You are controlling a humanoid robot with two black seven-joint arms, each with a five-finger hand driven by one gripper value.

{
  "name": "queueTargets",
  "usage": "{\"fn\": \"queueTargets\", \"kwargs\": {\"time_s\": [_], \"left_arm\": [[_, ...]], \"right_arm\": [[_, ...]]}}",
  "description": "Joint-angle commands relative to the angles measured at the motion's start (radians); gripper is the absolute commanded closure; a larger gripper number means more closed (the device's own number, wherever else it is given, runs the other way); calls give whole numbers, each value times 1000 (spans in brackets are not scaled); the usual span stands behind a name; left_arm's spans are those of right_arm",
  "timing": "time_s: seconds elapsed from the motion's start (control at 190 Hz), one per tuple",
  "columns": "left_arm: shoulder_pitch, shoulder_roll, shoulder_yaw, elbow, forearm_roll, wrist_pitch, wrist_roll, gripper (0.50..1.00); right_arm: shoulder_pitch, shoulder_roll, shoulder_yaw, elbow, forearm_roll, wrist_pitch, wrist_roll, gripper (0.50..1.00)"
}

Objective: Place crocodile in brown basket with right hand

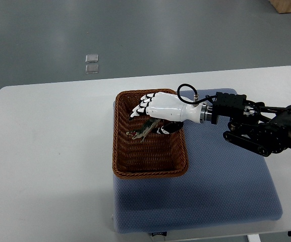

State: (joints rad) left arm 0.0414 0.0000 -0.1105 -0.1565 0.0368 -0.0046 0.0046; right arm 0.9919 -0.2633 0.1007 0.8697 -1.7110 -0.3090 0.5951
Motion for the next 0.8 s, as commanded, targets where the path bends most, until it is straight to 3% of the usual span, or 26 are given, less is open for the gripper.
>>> {"fn": "queueTargets", "kwargs": {"time_s": [0.0, 0.289, 0.568, 0.793], "left_arm": [[0, 0, 0, 0, 0, 0, 0, 500], [0, 0, 0, 0, 0, 0, 0, 500], [0, 0, 0, 0, 0, 0, 0, 500], [0, 0, -1, 0, 0, 0, 0, 500]], "right_arm": [[-2, -4, 7, 0, 5, -2, 0, 632], [-22, -22, 128, -35, 111, 7, -5, 619], [-68, -70, 244, -97, 426, 59, -11, 619], [-142, -82, 346, -173, 726, 122, -95, 619]]}}
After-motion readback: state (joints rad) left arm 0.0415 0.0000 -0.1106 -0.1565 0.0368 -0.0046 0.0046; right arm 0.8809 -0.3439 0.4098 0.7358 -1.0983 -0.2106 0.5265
